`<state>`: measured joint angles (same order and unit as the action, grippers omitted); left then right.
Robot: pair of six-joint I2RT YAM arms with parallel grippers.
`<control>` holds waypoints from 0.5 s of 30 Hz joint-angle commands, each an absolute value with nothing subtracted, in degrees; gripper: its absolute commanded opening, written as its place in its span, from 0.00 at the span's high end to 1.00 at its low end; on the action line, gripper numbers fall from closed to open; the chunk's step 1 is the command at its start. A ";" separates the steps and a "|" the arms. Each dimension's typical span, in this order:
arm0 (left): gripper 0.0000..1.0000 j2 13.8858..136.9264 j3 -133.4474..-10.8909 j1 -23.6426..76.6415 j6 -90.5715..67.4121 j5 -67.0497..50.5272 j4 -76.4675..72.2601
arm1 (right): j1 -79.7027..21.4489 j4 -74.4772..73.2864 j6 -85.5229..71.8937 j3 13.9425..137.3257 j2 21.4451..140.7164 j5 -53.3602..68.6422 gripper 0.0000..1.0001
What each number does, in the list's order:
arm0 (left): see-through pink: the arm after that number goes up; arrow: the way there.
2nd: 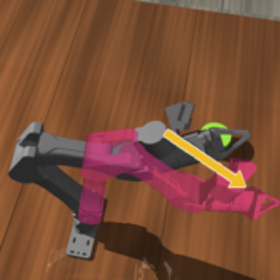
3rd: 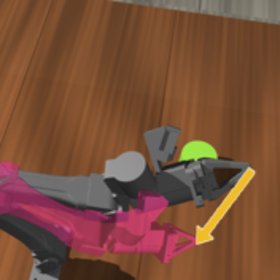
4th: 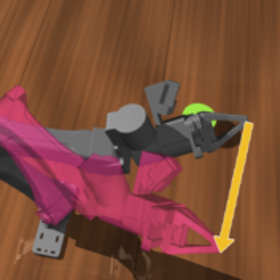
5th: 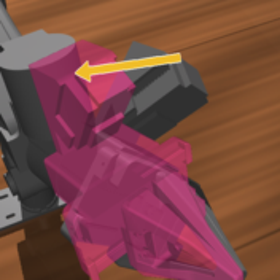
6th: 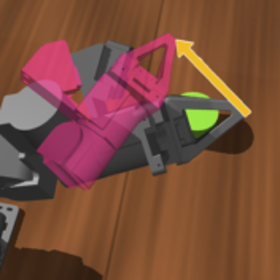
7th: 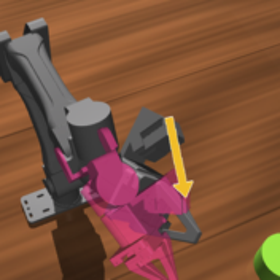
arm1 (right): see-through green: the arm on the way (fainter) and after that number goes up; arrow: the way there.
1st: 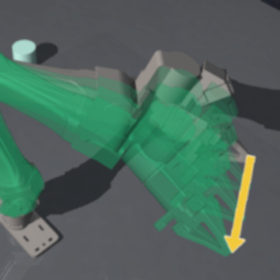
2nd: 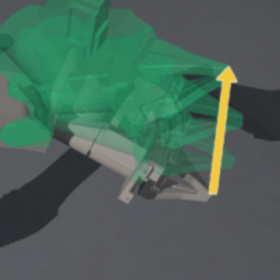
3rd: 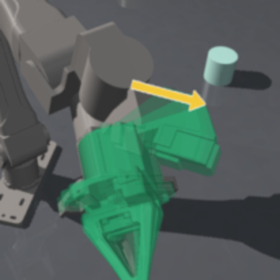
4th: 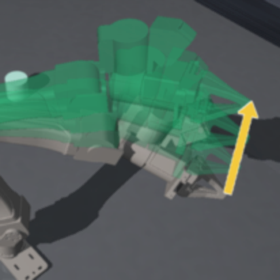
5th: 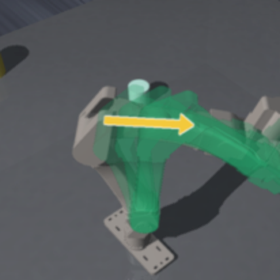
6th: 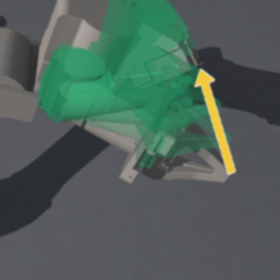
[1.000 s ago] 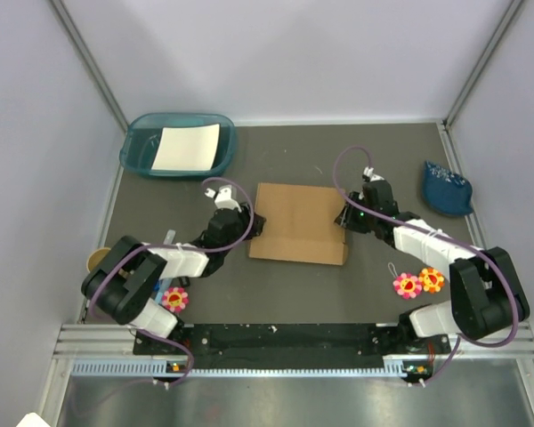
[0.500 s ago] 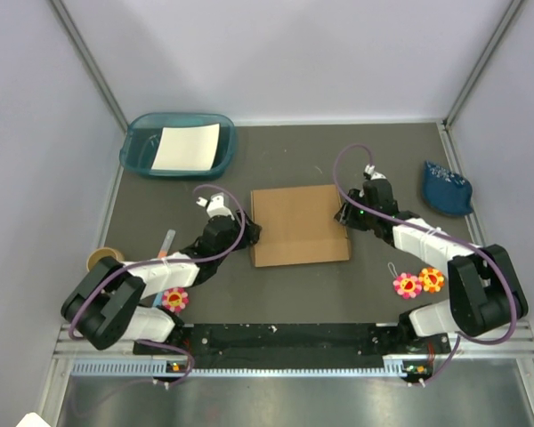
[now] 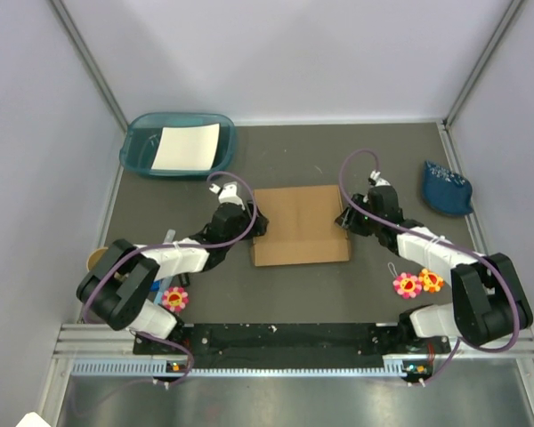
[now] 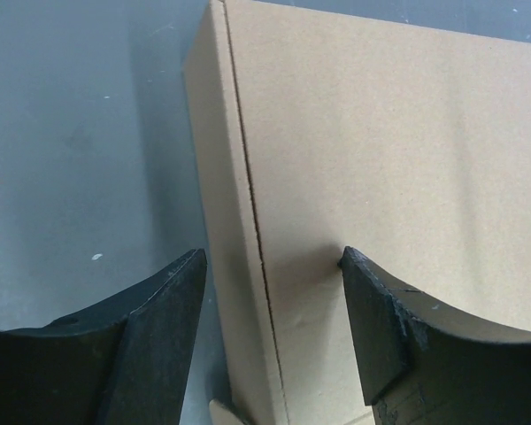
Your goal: Fold the paper box
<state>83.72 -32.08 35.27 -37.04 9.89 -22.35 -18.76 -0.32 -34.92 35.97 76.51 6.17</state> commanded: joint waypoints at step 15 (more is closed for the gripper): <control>0.24 81.15 -34.72 31.65 -35.95 10.54 -20.66 | -19.34 -7.20 -36.83 34.62 68.92 6.25 0.53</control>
<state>86.32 -33.67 33.52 -36.91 7.16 -24.14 -19.00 -0.97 -36.77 33.71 73.38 6.79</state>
